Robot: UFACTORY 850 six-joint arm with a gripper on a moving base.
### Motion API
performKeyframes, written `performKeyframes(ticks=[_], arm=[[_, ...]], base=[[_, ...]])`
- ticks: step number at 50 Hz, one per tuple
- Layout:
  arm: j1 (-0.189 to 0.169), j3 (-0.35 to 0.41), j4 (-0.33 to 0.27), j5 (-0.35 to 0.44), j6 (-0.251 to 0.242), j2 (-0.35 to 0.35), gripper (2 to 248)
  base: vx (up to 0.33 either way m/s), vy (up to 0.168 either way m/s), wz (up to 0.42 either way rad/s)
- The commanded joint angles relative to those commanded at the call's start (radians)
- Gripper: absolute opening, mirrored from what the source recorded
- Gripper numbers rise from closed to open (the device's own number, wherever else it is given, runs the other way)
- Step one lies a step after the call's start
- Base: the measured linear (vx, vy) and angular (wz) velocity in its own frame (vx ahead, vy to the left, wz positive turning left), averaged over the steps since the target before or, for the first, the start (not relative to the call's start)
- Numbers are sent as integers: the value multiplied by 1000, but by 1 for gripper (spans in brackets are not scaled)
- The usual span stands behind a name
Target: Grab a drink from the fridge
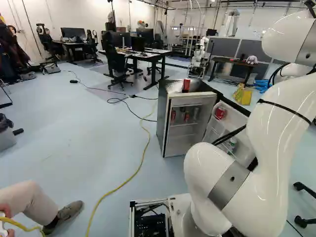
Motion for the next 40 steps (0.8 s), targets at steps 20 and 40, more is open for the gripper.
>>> performKeyframes(ticks=[20,40], arm=[[15,47,0,0,0,32,247],[31,93,0,0,0,65,247]], base=[[0,0,0],[0,0,0]])
